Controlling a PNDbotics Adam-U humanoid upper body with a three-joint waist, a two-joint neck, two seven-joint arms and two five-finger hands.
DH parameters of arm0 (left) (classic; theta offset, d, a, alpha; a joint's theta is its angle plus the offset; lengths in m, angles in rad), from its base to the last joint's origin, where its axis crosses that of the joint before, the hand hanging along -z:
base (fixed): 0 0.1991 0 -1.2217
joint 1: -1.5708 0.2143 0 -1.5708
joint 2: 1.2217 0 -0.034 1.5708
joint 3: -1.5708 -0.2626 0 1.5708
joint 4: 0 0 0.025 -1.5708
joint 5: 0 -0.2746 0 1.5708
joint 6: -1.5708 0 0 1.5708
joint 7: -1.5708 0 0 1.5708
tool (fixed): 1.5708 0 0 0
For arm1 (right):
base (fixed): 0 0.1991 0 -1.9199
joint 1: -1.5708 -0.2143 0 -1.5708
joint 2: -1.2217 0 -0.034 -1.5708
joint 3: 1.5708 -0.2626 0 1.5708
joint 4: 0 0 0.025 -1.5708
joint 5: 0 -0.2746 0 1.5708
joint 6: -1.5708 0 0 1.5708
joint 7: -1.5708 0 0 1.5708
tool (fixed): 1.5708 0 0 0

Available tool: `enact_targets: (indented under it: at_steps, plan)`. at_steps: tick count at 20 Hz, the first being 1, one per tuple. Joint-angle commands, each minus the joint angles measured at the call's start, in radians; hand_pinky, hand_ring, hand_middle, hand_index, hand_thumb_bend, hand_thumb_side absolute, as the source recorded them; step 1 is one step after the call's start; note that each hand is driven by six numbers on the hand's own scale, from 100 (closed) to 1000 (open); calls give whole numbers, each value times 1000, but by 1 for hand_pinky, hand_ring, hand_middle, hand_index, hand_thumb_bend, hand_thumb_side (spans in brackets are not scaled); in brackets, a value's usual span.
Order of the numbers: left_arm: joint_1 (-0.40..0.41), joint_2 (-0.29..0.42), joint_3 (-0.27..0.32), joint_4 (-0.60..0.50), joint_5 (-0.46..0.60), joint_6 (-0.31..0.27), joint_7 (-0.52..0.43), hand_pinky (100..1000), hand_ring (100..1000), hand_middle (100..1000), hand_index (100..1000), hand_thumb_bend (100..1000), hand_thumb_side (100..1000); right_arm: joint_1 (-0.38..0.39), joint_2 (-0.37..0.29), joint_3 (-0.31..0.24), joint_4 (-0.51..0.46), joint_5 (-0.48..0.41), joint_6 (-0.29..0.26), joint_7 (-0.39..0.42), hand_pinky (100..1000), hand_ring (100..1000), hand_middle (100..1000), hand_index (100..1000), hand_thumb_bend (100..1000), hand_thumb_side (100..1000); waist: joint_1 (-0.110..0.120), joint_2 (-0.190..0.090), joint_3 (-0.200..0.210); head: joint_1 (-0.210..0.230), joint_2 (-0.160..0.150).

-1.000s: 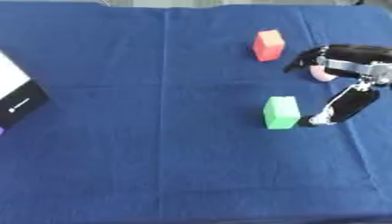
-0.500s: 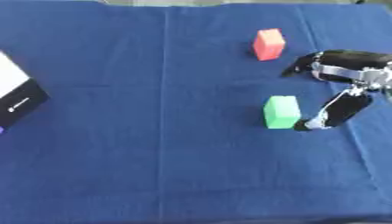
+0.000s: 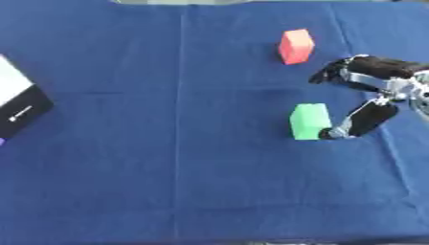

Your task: Pick up the objects with one hand, pass them to the other hand, and then place them into the box on the other side of the table.

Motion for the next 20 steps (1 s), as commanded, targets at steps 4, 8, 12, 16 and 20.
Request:
enact_targets:
  at_steps: [4,8,12,16,20]
  plan:
    - [-12,18,4,-15,0,2,0,787,631,687,818,328,658,-21,-11,2,36,19,0,-7,909,870,808,881,583,280,5,-8,4,-6,-9]
    - [-11,15,5,-15,1,3,0,788,630,687,818,327,659,-26,-6,8,57,28,-6,-3,909,870,806,879,583,279,4,-5,5,-6,-10]
    - [-10,13,6,-15,1,4,2,788,630,687,818,326,659,-29,-2,15,76,40,-14,5,910,859,803,876,581,277,5,-3,6,-6,-12]
    - [-9,12,6,-15,2,5,2,789,630,688,818,325,660,-33,2,23,89,48,-22,11,908,855,778,849,572,267,6,-2,6,-8,-13]
    - [-9,11,7,-16,2,5,4,789,630,688,818,324,660,-36,6,30,95,46,-27,14,906,854,760,828,568,265,6,-1,7,-9,-16]
